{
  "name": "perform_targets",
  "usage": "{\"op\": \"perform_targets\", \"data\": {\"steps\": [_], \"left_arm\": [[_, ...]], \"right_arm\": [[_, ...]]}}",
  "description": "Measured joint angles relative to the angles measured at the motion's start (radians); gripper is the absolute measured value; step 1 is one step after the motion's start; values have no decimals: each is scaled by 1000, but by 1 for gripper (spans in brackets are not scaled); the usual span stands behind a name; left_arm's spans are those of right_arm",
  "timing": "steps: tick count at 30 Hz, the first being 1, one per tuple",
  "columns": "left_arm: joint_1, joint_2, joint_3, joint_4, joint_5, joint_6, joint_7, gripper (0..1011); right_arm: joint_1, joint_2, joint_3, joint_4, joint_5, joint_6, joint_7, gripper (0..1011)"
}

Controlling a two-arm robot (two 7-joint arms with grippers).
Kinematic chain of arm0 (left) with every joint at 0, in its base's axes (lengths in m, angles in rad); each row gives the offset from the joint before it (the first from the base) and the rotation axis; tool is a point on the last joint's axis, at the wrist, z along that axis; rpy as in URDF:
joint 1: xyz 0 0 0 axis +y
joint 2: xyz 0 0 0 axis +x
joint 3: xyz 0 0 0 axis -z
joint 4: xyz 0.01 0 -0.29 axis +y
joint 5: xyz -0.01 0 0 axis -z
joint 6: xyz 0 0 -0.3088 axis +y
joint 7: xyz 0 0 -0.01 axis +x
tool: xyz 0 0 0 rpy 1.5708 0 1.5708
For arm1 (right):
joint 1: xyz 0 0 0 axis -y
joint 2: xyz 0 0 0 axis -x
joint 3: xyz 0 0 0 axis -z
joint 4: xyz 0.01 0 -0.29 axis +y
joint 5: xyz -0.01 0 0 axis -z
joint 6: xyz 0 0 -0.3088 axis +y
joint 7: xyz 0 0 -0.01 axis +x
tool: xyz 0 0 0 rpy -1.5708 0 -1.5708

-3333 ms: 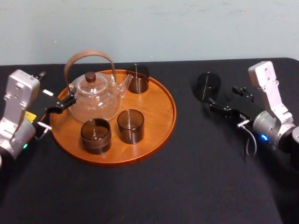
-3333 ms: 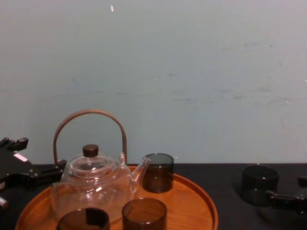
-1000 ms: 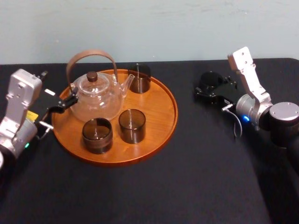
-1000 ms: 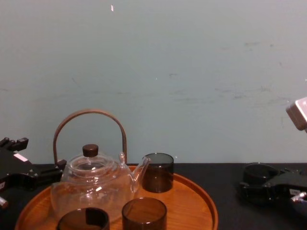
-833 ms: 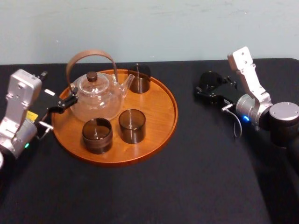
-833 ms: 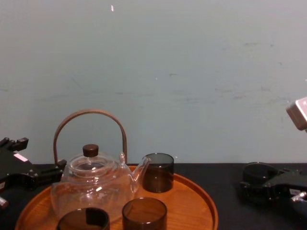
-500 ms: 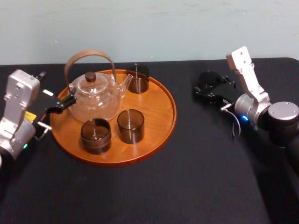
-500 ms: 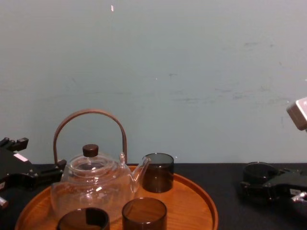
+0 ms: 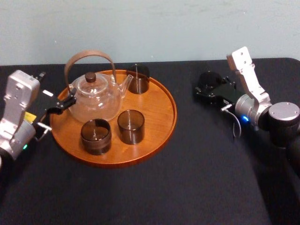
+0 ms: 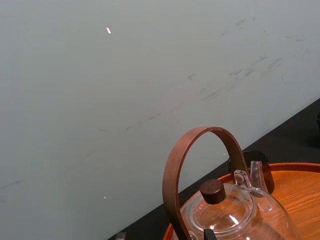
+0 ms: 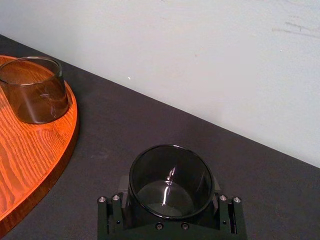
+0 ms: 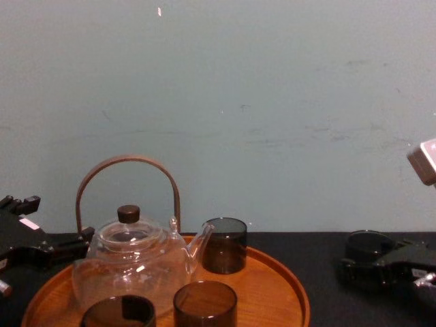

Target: Pick up the glass from the table and place it on the tray.

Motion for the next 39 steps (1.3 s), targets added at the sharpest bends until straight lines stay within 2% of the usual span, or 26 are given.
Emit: {"op": "perform_targets", "data": {"steps": [21,26,32,39], "left_arm": [[0,0,0,0,0,0,0,1010],[0,0,0,0,0,0,0,1010],[0,0,0,0,0,0,0,1010],[0,0,0,0,0,0,0,1009]], "right_arm": [[0,0,0,-1,0,1,0,921],[-10,5,-4,-21,-7,19,-2,921],[-48,23,-12,-98,-28,49,-13,921],[-115,49,-16,-227,-55,77,-37,921]]}}
